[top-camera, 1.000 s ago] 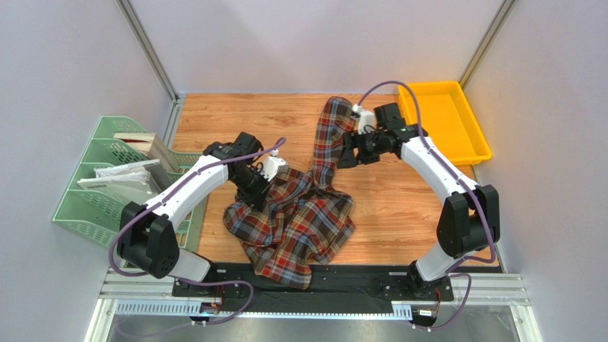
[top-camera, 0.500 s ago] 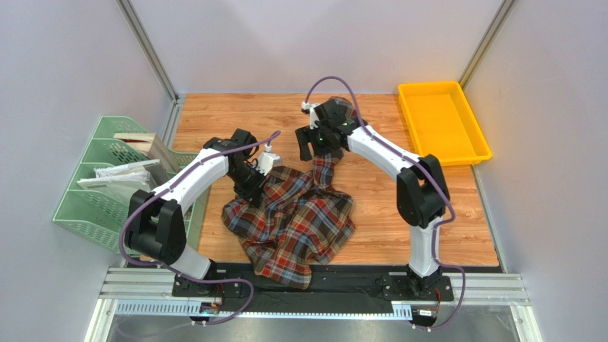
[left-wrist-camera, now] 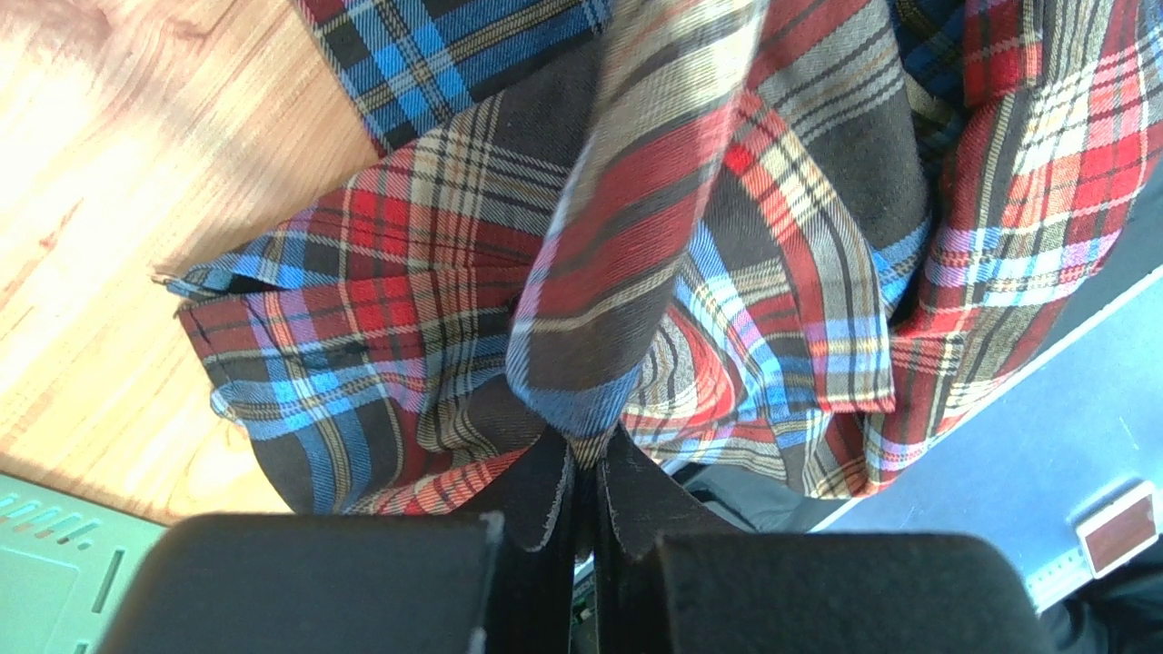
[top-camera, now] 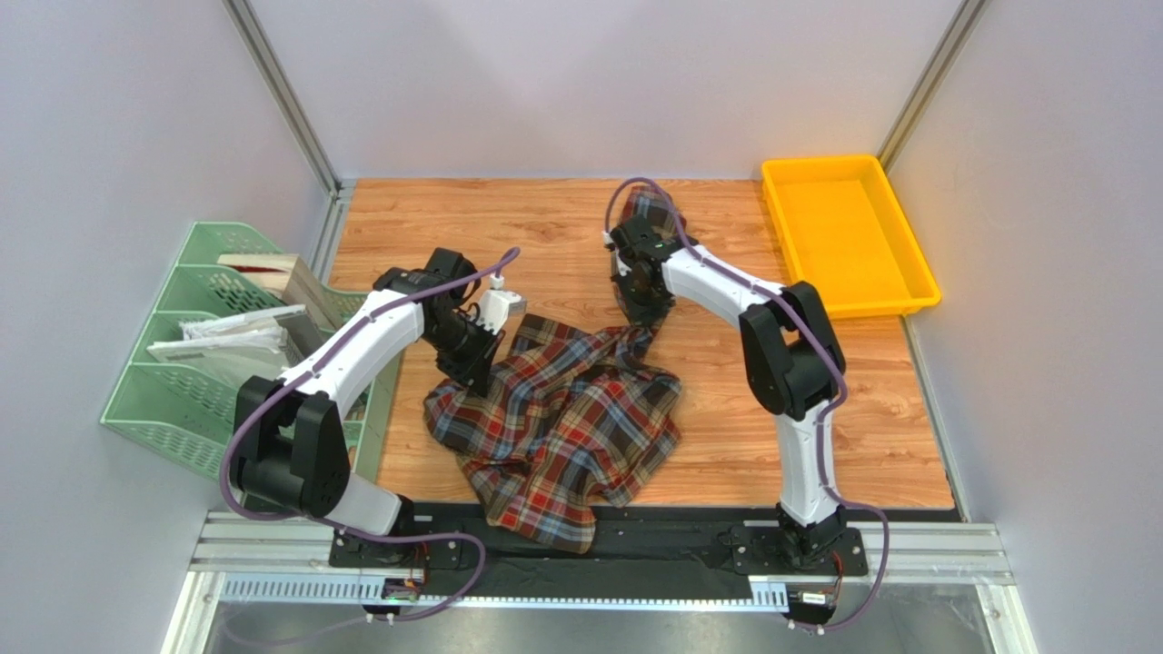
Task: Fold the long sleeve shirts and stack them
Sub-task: Flatten the shirt out
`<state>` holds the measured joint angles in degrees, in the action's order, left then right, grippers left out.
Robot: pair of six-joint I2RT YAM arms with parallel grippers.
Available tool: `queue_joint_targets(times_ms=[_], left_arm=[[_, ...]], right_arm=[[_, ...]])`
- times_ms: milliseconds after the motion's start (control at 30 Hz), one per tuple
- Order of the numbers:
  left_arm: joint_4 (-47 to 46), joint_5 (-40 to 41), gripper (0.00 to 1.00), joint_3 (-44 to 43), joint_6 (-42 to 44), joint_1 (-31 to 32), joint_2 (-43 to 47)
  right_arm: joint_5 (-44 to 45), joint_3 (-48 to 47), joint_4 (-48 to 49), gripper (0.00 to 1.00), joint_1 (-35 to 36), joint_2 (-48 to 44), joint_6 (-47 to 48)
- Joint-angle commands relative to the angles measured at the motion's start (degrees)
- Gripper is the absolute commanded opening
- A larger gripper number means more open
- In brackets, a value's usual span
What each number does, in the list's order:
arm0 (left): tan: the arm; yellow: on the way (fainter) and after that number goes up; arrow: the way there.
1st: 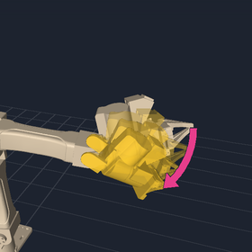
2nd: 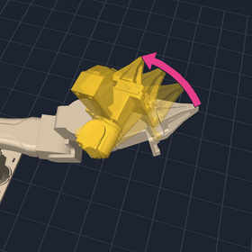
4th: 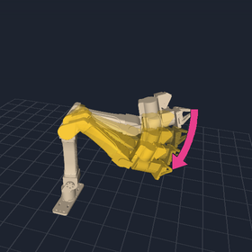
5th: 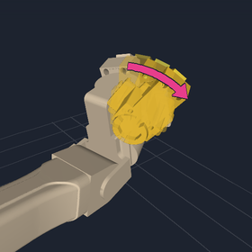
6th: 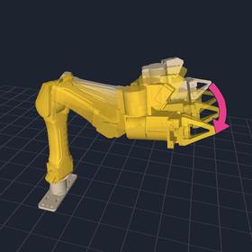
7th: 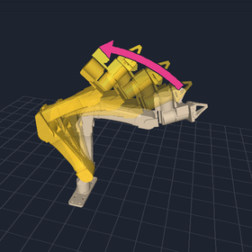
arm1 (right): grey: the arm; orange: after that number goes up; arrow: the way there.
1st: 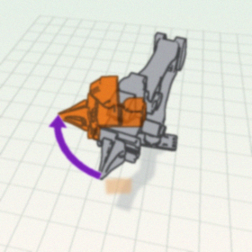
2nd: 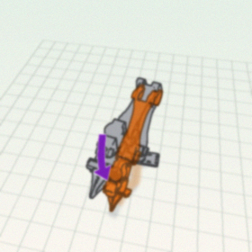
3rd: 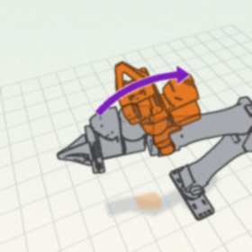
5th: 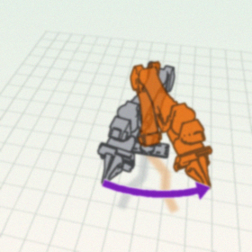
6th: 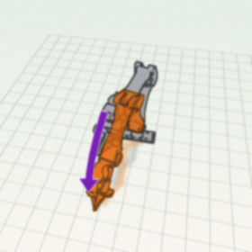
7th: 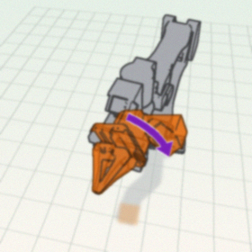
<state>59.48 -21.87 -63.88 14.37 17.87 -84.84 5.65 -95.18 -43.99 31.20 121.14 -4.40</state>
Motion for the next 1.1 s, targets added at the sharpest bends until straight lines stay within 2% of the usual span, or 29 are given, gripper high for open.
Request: queue_joint_targets(times_ms=[0, 33, 100, 133, 200, 233, 300, 333, 367, 400, 467, 533, 567, 700, 833, 933, 1067], left_arm=[[-0.95, -0.10, 0.02, 0.77, -0.66, -0.55, 3.45], [-0.86, -0.45, 0.01, 0.77, -0.57, -0.55, 3.54], [-0.34, -1.59, 0.00, 0.60, -0.31, -0.64, 2.40], [0.10, -2.21, 0.00, 0.25, -0.05, -0.64, 1.70], [2.03, -4.05, 0.06, -2.03, 0.91, -0.55, -1.28], [2.56, -5.45, 0.24, -3.61, 1.62, -0.81, -2.25], [-0.31, -9.40, 0.38, -8.97, 0.93, -1.25, -2.00], [-2.68, -10.81, 0.56, -10.99, 0.23, -1.34, -1.56], [-7.23, -12.39, 0.68, -15.53, -0.48, -1.26, -2.08], [-9.71, -14.41, 0.71, -17.84, -3.01, -1.17, -2.96], [-14.89, -15.05, 0.74, -25.37, -5.39, 0.05, -8.29], [-15.36, -11.63, 0.74, -31.45, -8.47, 2.33, -13.75], [-15.28, -10.75, 0.74, -36.97, -9.70, 3.04, -19.52], [-15.01, -5.30, 0.75, -49.83, -20.49, 6.12, -33.17], [-18.42, -0.46, 0.73, -58.01, -28.07, 8.49, -42.15], [-20.89, 7.35, 0.73, -64.42, -32.38, 10.25, -49.08], [-23.27, 7.98, 0.69, -70.23, -36.60, 10.78, -55.69]], right_arm=[[-2.65, 5.25, -1.80, 0.00, -4.64, -14.66, 3.17], [-8.40, 7.79, -1.54, 0.00, -5.70, -16.79, 3.70], [-12.65, 9.91, -1.28, 0.00, -9.20, -20.05, 4.23], [-19.03, 10.71, -1.45, 0.00, -10.79, -21.89, 4.14], [-24.86, 12.99, -2.33, 0.00, -15.96, -22.61, 4.23], [-30.12, 13.52, -2.68, 0.00, -17.39, -22.44, 4.14], [-33.66, 15.89, -2.25, 0.00, -20.72, -22.00, 4.23], [-36.56, 16.68, -2.16, 0.00, -21.44, -21.65, 4.23], [-37.81, 17.65, -1.63, 0.00, -21.97, -21.13, 4.23], [-40.08, 18.09, -1.45, 0.00, -22.84, -20.69, 6.23], [-43.17, 18.80, -0.76, 0.00, -23.46, -19.55, 6.08], [-43.70, 19.68, -0.31, 0.00, -24.08, -18.58, 5.55], [-43.97, 20.03, -0.05, 0.00, -24.52, -18.05, 5.37], [-45.55, 22.05, 1.27, 0.00, -26.36, -17.51, 4.84], [-46.86, 24.86, 2.85, 0.00, -26.45, -18.84, 5.02], [-47.57, 25.48, 3.12, 0.00, -26.37, -19.01, 4.93], [-48.01, 26.53, 3.29, 0.00, -26.37, -19.98, 5.19]])
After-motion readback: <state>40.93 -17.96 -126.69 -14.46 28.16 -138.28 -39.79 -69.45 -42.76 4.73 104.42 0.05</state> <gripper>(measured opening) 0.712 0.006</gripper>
